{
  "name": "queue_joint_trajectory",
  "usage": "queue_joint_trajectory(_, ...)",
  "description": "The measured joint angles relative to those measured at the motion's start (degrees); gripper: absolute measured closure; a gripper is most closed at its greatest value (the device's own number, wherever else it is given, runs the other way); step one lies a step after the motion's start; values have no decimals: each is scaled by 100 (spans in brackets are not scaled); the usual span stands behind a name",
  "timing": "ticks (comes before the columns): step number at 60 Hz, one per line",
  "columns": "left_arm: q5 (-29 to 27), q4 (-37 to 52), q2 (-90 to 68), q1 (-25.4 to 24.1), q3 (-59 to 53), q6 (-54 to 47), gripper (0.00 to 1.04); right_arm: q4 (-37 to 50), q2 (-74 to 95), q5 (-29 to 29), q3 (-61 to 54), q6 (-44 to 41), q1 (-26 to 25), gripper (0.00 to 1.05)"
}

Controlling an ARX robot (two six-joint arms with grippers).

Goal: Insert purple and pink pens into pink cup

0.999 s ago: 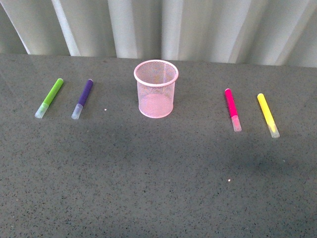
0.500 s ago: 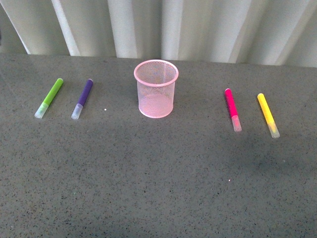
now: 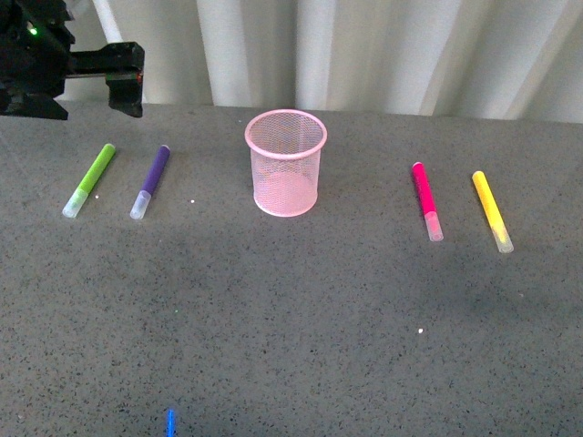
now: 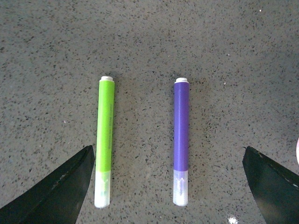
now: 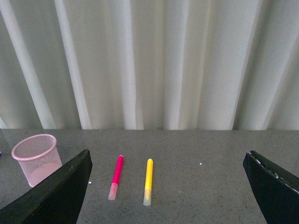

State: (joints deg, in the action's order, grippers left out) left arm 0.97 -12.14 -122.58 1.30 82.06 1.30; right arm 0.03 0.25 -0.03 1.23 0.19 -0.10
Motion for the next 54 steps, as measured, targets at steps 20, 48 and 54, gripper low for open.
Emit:
queue_joint_trajectory(20,-98,-1174,-1353,2,1711,-636,7,0,0,0,0,0,0,7)
queue_joint_trajectory(48,-116,-1272,-1987,435,2417,-409,7,0,0,0,0,0,0,7)
queue_joint_trajectory(54,-144,-1263,-2022,472,2396,-380,7,0,0,0,0,0,0,7)
